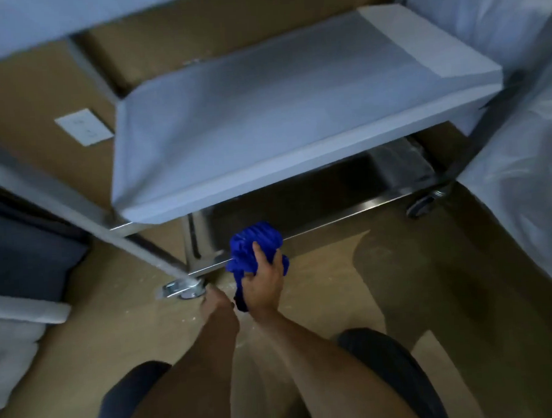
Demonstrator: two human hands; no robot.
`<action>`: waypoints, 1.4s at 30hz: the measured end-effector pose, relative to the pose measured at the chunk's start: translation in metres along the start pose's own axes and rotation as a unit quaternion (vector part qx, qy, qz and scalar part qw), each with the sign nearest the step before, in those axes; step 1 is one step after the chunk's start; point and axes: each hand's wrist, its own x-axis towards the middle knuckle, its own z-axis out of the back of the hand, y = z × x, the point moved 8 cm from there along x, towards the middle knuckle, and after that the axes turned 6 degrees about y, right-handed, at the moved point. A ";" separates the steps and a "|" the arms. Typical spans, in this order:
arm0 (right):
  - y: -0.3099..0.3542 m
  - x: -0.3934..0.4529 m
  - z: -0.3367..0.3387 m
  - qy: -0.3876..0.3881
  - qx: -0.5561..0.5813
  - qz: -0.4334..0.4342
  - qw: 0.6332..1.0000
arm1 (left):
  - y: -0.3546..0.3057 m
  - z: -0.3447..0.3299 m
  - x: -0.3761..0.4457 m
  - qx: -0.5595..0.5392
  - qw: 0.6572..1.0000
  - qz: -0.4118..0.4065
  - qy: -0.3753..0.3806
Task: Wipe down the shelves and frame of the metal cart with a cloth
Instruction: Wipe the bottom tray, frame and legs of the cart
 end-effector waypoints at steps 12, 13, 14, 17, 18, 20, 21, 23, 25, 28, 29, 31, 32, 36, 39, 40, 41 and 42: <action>0.031 -0.087 0.033 0.229 0.229 -0.163 0.932 | -0.066 0.002 -0.152 0.125 0.975 -0.004 0.186; 0.035 -0.094 0.038 0.229 0.238 -0.175 0.928 | -0.067 0.012 -0.158 0.148 0.974 -0.003 0.169; 0.038 -0.102 0.042 0.235 0.232 -0.190 0.925 | -0.067 0.022 -0.167 0.177 0.973 0.001 0.149; 0.047 -0.128 0.060 0.230 0.180 -0.199 0.936 | -0.054 0.055 -0.190 0.275 0.948 0.022 0.156; 0.053 -0.135 0.065 0.243 0.122 -0.168 0.948 | -0.053 0.062 -0.201 0.301 0.938 0.012 0.173; 0.074 -0.154 0.072 0.284 0.040 -0.099 0.953 | -0.053 0.071 -0.228 0.357 0.913 0.002 0.199; 0.078 -0.164 0.073 0.304 0.047 -0.088 0.948 | -0.054 0.075 -0.240 0.372 0.905 0.003 0.204; 0.087 -0.186 0.083 0.331 0.055 -0.118 0.935 | -0.059 0.086 -0.266 0.385 0.902 0.003 0.196; 0.089 -0.203 0.094 0.349 0.015 -0.121 0.929 | -0.064 0.098 -0.288 0.361 0.914 0.002 0.183; 0.105 -0.229 0.104 0.380 -0.155 -0.043 0.911 | -0.063 0.110 -0.313 0.271 0.948 0.031 0.166; 0.107 -0.234 0.102 0.382 -0.199 -0.013 0.902 | -0.060 0.111 -0.316 0.239 0.957 0.046 0.160; 0.092 -0.234 0.095 0.362 -0.203 -0.004 0.910 | -0.052 0.101 -0.310 0.187 0.967 0.067 0.159; 0.080 -0.227 0.091 0.344 -0.183 -0.011 0.921 | -0.046 0.092 -0.299 0.168 0.970 0.068 0.162; 0.032 -0.166 0.079 0.192 -0.021 -0.041 0.980 | -0.031 0.049 -0.240 0.109 0.979 0.005 0.171; 0.019 -0.107 0.092 -0.017 -0.017 -0.036 0.999 | -0.033 0.051 -0.186 0.167 0.984 -0.062 0.020; 0.021 -0.083 0.105 -0.074 -0.038 -0.015 0.996 | -0.038 0.056 -0.170 0.189 0.978 -0.077 -0.029; 0.027 -0.055 0.119 -0.108 -0.079 0.011 0.991 | -0.045 0.059 -0.154 0.197 0.973 -0.100 -0.066; 0.031 -0.024 0.131 -0.121 -0.131 0.028 0.984 | -0.052 0.060 -0.137 0.195 0.968 -0.130 -0.087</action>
